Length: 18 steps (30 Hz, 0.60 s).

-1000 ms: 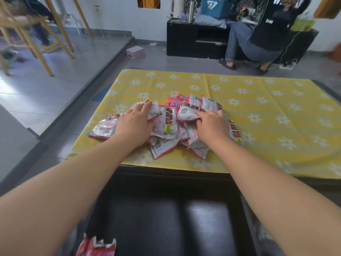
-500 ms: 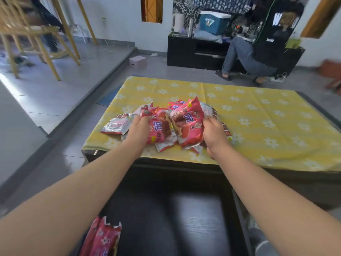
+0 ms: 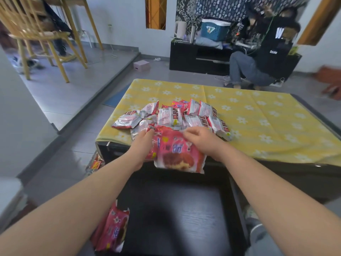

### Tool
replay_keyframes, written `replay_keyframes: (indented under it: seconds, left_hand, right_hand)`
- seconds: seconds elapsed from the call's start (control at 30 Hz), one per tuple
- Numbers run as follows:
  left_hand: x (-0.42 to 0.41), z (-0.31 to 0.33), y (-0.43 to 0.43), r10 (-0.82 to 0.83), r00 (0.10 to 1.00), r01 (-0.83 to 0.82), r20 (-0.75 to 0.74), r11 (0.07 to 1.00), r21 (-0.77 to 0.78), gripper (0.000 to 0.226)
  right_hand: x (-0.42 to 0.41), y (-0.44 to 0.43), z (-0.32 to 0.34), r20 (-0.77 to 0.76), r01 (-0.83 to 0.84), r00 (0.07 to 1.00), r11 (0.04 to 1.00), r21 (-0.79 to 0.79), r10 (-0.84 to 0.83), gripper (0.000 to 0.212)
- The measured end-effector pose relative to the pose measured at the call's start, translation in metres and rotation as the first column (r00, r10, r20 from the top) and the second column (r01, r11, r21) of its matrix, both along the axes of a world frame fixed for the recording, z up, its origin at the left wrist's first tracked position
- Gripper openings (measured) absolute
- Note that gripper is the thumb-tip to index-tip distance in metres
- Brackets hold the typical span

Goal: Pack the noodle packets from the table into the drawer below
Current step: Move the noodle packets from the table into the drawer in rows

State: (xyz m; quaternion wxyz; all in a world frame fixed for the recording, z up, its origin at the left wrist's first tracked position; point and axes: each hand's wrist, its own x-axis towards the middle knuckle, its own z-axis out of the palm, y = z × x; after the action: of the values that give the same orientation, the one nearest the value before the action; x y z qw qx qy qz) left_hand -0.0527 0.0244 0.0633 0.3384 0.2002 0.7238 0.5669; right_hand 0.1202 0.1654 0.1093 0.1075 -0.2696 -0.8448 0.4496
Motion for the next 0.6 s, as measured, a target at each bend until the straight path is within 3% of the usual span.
replay_keyframes:
  seconds: [0.07, 0.13, 0.27, 0.47, 0.53, 0.6]
  left_hand:
    - [0.006, 0.005, -0.010, -0.066, 0.987, 0.068, 0.148, 0.998, -0.012, 0.041]
    - [0.014, 0.011, -0.022, -0.167, 0.949, 0.173, 0.266, 0.985, 0.001, 0.038]
    - [0.026, 0.006, -0.043, -0.423, 0.883, 0.412, 0.201, 0.906, 0.097, 0.053]
    - [0.028, -0.009, -0.057, -0.474, 0.852, 0.464, 0.220, 0.880, 0.101, 0.073]
    - [0.031, -0.016, -0.058, -0.435, 0.883, 0.428, 0.177, 0.900, 0.079, 0.071]
    - [0.036, -0.021, -0.057, -0.350, 0.923, 0.344, 0.159, 0.937, 0.066, 0.066]
  right_hand:
    - [-0.004, -0.012, 0.007, 0.125, -0.092, 0.989, 0.985, 0.145, 0.074, 0.023]
    - [-0.009, -0.023, 0.010, 0.142, -0.082, 0.989, 0.971, 0.223, 0.051, 0.016]
    - [-0.018, -0.039, 0.002, 0.001, 0.016, 1.000, 0.976, 0.218, -0.017, 0.012]
    - [-0.023, -0.067, -0.017, -0.028, -0.045, 0.998, 0.956, 0.290, 0.055, 0.016]
    - [-0.024, -0.074, -0.022, -0.028, 0.026, 0.999, 0.917, 0.397, -0.017, 0.029]
    - [-0.025, -0.080, -0.028, -0.027, 0.209, 0.975, 0.862, 0.461, -0.222, 0.049]
